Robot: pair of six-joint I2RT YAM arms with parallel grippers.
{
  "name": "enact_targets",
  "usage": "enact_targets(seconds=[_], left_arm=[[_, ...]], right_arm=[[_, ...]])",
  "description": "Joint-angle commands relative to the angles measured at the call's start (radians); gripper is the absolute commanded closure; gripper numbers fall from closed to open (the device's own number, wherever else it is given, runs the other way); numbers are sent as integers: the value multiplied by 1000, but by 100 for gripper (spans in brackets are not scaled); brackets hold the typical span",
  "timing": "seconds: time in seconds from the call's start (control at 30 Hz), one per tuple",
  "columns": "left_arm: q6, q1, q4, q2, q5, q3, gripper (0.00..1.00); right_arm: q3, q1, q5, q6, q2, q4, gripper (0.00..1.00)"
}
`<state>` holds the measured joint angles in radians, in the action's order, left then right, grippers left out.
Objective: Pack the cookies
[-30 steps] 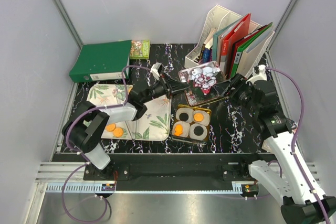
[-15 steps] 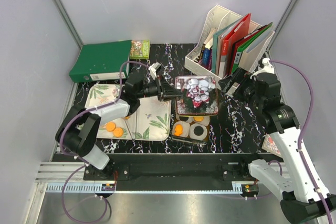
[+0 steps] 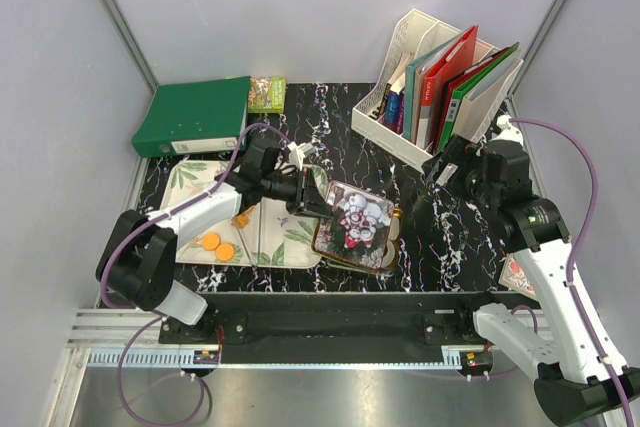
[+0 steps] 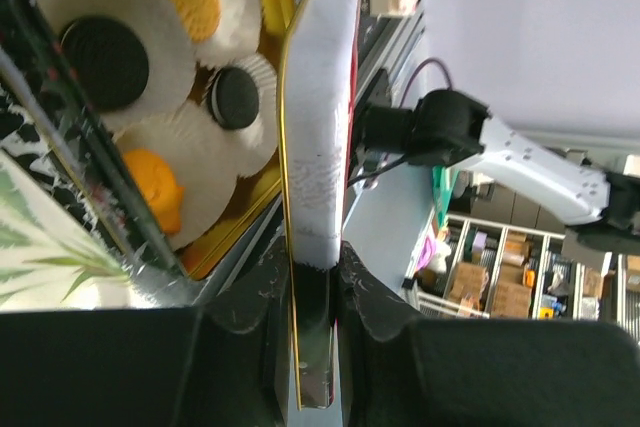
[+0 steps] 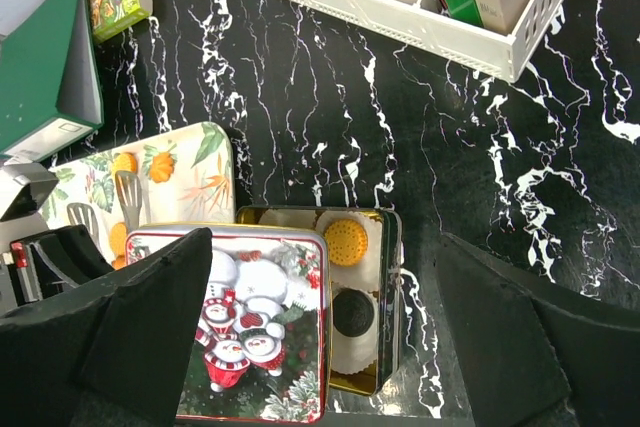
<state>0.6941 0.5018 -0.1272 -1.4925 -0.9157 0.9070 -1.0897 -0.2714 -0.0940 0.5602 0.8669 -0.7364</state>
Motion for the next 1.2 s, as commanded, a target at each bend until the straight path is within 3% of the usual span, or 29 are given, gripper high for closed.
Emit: enact_targets(seconds=[0.0,0.27,0.5,0.93,1.17], left_arm=[[-76,1,-48,-34,-66,38,100],[-56,21,6,-120,-89,76,100],[82,21,271,-141,-89,33,100],[232,21,483,-259,-107,-29,100],[413,20,742,-279,-123,-120,100]], right_arm=[[-9,-5,-19,-17,4,2,0],[17,-5,14,-22,17,2,0],[33,-5,27,-25,21,3,0],[31,-5,30,-48,49,8,0],[43,-3,45,-42,66,20,0]])
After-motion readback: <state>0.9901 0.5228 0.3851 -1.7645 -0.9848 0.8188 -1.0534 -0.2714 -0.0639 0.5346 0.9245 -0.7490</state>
